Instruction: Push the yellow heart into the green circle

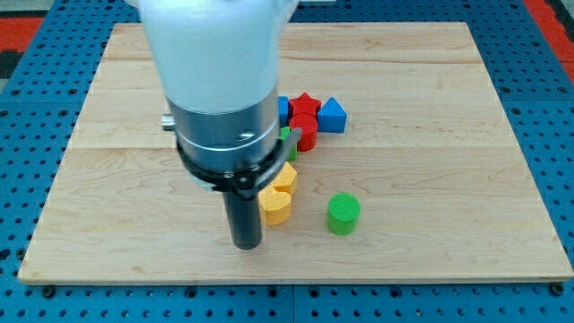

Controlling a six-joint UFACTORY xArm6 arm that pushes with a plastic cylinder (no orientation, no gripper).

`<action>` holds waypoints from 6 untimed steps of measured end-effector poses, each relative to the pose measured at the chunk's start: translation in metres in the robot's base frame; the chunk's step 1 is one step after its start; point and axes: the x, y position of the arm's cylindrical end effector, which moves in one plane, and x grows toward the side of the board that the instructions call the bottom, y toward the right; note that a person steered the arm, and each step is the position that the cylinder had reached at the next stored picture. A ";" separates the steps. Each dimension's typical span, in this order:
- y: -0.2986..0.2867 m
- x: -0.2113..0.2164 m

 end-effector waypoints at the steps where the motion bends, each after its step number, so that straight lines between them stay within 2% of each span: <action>1: -0.008 0.000; 2: -0.010 -0.009; 3: 0.014 -0.041; 6: 0.082 -0.035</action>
